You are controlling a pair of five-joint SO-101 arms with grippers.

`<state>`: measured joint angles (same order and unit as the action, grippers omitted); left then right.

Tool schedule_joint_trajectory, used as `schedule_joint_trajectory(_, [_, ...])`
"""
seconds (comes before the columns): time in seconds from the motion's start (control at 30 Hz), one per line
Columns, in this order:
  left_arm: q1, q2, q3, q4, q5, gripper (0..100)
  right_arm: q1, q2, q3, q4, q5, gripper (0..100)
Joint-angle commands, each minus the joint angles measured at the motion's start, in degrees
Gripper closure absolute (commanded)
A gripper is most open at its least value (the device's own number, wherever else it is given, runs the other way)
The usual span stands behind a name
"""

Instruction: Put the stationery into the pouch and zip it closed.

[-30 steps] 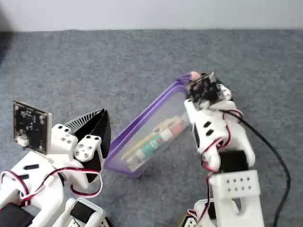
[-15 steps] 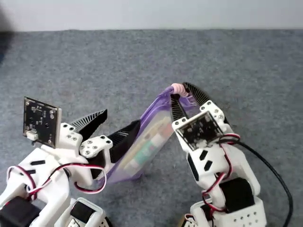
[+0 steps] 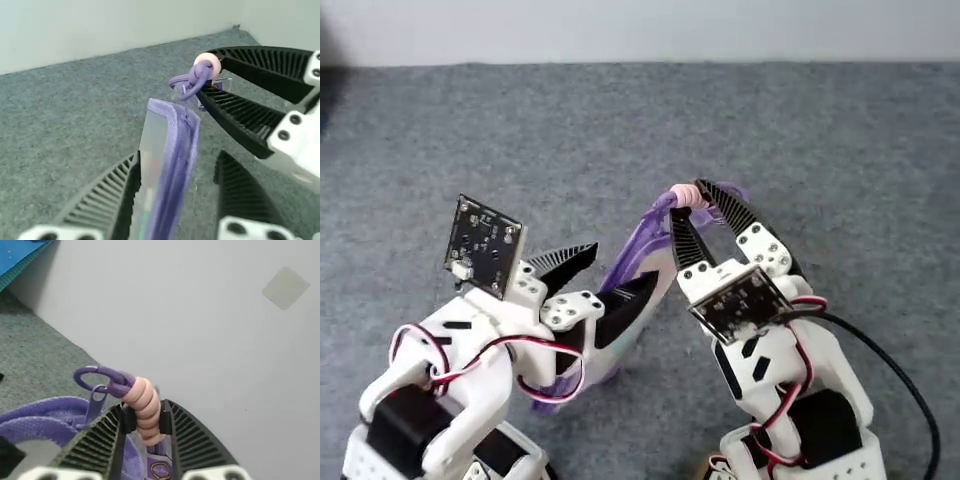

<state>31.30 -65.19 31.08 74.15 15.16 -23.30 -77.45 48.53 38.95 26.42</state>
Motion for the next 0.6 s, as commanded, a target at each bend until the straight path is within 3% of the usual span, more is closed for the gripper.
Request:
schedule_joint_trajectory(0.0, [0.4, 0.4, 1.4, -4.4, -0.6, 82, -0.6, -2.0, -2.5, 1.0, 0.4, 99.1])
schedule_joint_trajectory(0.17, [0.7, 0.4, 5.4, -9.1, -0.6, 83, -0.7, -4.2, -2.5, 4.1, 0.4, 99.1])
schedule_joint_trajectory(0.57, [0.8, 0.4, 10.0, -9.9, -0.5, 83, -4.3, -4.6, -2.5, 4.0, 0.4, 99.1])
